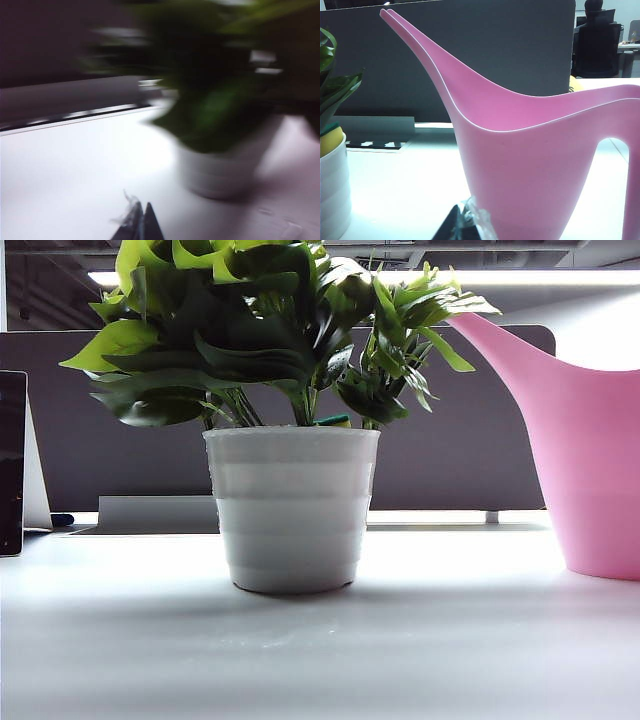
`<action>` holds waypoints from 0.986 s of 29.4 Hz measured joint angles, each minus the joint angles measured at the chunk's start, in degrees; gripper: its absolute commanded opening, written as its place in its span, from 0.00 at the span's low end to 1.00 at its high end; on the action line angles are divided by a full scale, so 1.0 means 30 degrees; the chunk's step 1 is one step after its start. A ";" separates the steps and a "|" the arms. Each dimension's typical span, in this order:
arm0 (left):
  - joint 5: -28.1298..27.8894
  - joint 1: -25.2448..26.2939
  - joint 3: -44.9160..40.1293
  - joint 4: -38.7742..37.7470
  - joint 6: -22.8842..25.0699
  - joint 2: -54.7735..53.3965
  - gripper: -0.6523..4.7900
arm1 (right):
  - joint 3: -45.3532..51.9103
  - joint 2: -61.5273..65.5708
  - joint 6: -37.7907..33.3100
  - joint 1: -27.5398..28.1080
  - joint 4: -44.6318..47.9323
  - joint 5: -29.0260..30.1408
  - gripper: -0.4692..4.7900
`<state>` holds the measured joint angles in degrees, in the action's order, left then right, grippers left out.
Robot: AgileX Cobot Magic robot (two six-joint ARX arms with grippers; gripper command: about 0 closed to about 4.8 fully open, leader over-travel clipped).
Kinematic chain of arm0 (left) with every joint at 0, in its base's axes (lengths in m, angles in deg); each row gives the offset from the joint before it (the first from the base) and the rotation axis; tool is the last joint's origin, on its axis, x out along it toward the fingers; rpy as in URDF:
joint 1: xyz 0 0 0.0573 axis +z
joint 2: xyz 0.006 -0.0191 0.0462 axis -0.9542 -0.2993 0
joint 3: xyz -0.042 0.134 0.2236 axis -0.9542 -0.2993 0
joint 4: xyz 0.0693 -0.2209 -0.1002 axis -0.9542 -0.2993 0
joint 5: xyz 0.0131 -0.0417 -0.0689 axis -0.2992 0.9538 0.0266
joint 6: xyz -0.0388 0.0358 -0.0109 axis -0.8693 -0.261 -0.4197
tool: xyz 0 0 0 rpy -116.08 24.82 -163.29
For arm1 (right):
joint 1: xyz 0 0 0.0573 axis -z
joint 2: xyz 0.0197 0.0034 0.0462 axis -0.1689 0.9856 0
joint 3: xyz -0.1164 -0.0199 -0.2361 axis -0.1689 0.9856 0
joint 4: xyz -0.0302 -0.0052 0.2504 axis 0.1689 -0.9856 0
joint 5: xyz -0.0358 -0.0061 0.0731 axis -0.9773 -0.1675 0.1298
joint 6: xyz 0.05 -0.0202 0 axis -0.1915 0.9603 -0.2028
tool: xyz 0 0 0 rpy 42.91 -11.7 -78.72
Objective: Pick up the watering can from the table, water the potted plant, and put the can back.
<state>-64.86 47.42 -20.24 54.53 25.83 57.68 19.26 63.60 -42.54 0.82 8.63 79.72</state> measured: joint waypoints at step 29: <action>-0.0044 -0.4852 -0.0007 0.0000 0.0000 0.0007 0.11 | -0.0692 0.3177 0.0823 0.1953 0.0605 -0.8932 0.94</action>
<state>-64.99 32.86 -20.26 54.53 25.83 57.70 17.18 73.13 -40.07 6.68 10.45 52.92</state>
